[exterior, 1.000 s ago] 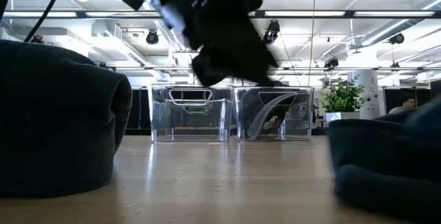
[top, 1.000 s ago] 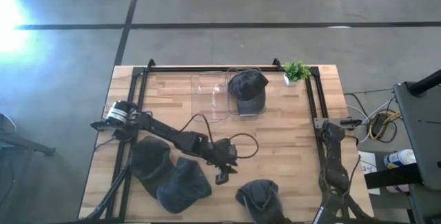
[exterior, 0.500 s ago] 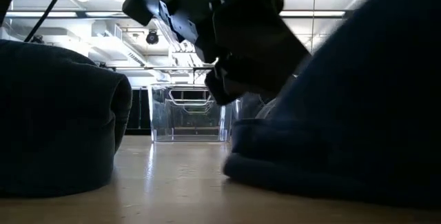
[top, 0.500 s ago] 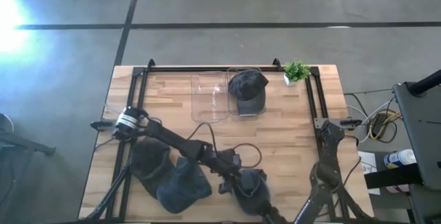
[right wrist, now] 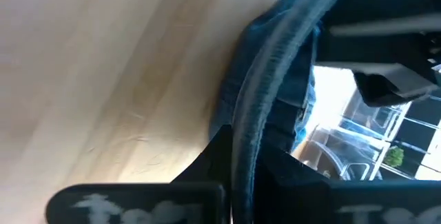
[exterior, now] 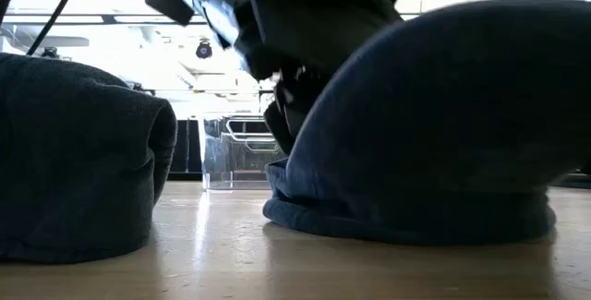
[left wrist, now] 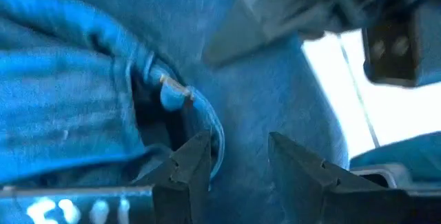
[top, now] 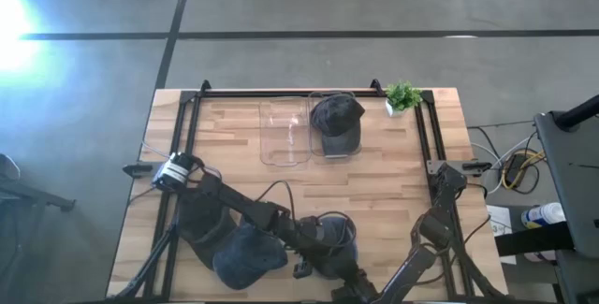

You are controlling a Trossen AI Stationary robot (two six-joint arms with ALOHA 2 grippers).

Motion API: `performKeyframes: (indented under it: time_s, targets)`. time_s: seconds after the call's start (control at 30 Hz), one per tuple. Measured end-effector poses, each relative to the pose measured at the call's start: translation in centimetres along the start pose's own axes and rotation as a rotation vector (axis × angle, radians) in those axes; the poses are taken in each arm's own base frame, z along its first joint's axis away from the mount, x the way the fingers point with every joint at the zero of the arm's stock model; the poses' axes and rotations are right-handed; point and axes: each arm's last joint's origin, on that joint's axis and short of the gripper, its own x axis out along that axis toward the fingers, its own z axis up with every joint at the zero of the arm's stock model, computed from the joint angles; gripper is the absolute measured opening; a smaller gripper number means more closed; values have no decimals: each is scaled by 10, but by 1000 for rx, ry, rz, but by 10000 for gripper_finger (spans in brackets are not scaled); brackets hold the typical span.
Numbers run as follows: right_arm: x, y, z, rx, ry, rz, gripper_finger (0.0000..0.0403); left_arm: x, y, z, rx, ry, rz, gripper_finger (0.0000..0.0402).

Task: Pick & Place hat
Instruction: Put the right blue cap into the left transparent bin

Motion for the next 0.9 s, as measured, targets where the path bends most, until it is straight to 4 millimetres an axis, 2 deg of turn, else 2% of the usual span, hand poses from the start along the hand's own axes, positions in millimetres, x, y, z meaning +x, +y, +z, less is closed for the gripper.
performKeyframes:
  time_s: [0.13,0.27,0.47,0.57,0.63,0.73,0.9]
  targets:
    - [-2,-4,0,16,-33,-71,13,-22,-14,17,34,-81,40,140]
    - [-17,-21,-3,86,-92,-116,13,-57,-29,32,78,-148,210,140]
    - [-37,-50,-19,237,-154,-140,13,-134,-61,53,126,-372,457,140]
    - [-45,-67,-32,307,-179,-155,13,-169,-77,57,123,-475,535,140]
    - [-52,-83,-40,370,-206,-172,13,-192,-89,56,114,-554,588,140]
    - [-57,-117,-49,565,-249,-176,13,-224,-110,51,108,-665,656,140]
    - [-55,-182,-53,1087,-368,-105,13,-255,-135,28,142,-729,781,140]
